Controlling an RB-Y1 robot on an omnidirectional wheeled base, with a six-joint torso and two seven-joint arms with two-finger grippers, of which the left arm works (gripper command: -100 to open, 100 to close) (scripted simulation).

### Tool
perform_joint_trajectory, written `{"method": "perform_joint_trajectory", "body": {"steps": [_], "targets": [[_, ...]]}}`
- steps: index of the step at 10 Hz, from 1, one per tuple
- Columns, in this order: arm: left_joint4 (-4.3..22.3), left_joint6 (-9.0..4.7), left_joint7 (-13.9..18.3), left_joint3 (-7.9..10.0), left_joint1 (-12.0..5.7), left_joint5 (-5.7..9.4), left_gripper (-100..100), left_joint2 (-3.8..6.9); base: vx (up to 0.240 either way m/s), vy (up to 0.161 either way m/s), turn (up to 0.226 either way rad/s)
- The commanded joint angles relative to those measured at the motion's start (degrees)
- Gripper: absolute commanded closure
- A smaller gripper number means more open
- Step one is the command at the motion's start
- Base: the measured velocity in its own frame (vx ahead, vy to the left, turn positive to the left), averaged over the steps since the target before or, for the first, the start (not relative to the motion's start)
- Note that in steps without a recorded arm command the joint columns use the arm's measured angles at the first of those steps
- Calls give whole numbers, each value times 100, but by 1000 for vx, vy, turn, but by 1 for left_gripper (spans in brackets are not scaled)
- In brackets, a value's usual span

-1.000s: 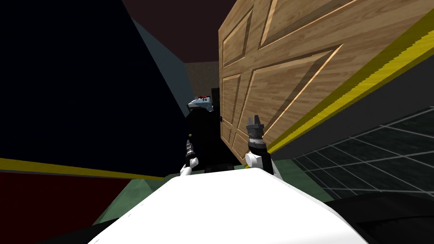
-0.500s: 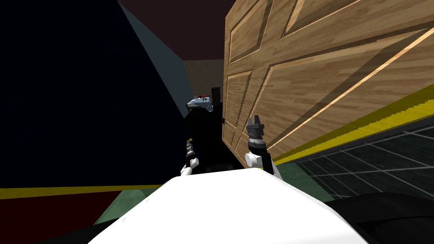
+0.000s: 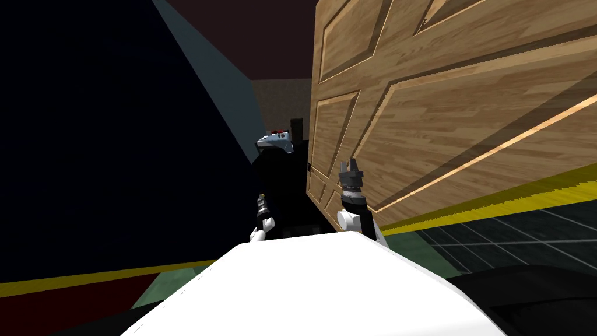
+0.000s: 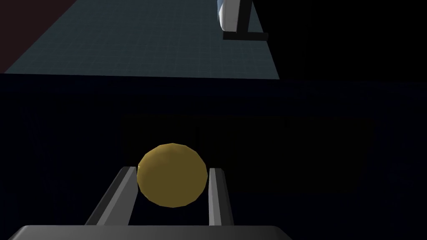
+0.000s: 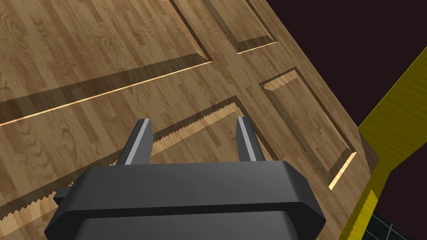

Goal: Push the door open

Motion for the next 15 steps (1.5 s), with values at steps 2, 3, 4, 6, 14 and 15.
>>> {"method": "perform_joint_trajectory", "body": {"steps": [2,3,4,6,14,15], "targets": [[3,-2,2,-2,7,-1,100,-6,-20,-9,0],[3,-2,2,-2,7,-1,100,-6,-7,-4,1],[3,-2,2,-2,7,-1,100,-6,0,0,0],[45,12,-9,-8,-6,-7,100,56,141,45,109],[137,44,-103,-28,-129,-9,-100,218,161,46,172],[135,46,-116,-23,-136,-3,-100,218,-180,-23,52]]}}
